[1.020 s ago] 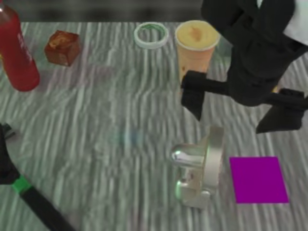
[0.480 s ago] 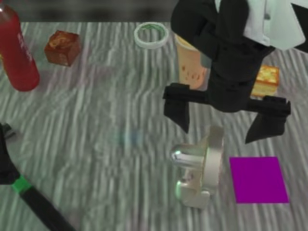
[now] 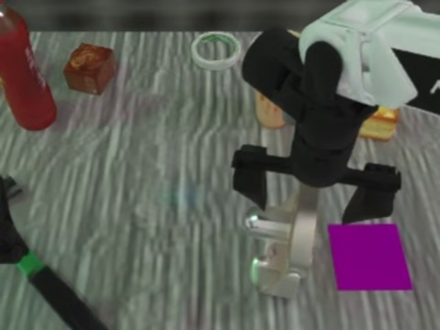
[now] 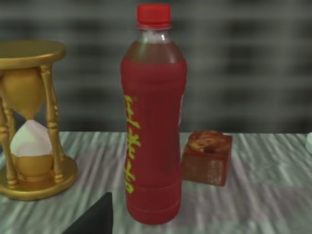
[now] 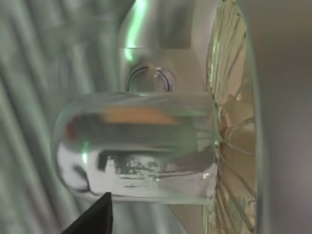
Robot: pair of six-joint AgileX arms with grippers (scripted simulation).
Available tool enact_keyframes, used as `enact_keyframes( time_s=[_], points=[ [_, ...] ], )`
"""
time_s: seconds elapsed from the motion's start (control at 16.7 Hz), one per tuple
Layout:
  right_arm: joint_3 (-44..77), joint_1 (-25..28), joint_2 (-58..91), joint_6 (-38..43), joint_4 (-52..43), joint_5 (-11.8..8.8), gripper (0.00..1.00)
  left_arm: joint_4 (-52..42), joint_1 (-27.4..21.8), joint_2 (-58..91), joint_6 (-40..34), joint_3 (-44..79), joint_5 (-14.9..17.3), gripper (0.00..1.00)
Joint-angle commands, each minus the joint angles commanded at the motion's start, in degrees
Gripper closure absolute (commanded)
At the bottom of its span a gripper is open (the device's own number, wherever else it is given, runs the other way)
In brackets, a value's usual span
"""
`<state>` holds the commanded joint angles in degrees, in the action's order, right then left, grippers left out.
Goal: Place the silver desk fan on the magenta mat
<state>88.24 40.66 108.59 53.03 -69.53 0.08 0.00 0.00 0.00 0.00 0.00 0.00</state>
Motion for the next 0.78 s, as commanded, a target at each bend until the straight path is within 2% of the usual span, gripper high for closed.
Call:
enact_keyframes(
  time_s=[0.3,0.78],
  points=[
    [-0.9,0.0,0.1,0.0,0.9,0.0,0.0,0.0,0.0,0.0,0.0,0.0,0.0,0.0],
    [-0.9,0.0,0.1,0.0,0.9,0.0,0.6,0.0,0.0,0.0,0.0,0.0,0.0,0.0]
  ],
)
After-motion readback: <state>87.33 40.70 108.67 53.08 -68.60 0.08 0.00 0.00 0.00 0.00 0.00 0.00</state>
